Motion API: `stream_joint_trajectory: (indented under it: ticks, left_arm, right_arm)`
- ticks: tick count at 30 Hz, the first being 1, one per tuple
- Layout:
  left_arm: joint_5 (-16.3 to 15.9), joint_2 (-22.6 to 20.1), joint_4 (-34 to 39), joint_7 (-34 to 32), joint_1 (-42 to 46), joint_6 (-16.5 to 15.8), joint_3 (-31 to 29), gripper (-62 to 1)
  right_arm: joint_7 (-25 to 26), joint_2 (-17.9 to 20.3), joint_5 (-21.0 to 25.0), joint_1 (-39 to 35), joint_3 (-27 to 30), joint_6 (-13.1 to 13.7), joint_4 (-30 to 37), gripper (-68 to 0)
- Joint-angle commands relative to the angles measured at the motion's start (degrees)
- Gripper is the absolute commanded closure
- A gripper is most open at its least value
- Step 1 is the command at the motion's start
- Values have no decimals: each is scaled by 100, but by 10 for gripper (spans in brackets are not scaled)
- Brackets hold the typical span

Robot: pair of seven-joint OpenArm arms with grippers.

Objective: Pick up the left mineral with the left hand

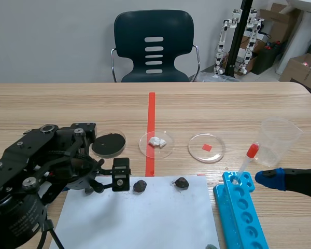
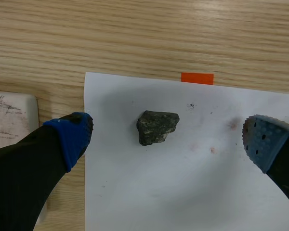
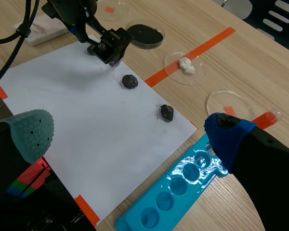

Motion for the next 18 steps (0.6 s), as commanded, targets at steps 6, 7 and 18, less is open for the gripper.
stream_joint_trajectory:
  ticks: [6, 7, 18]
  left_arm:
    - [-4, 13, 57, 37, -33, 9, -22, -623]
    - [-17, 13, 57, 63, -33, 9, -22, -623]
    - [-39, 13, 57, 157, -50, 15, -22, -452]
  right_arm:
    - [101, 26, 59, 17, 39, -2, 48, -679]
    - [101, 26, 59, 17, 39, -2, 48, -679]
    - [101, 26, 59, 17, 39, -2, 48, -679]
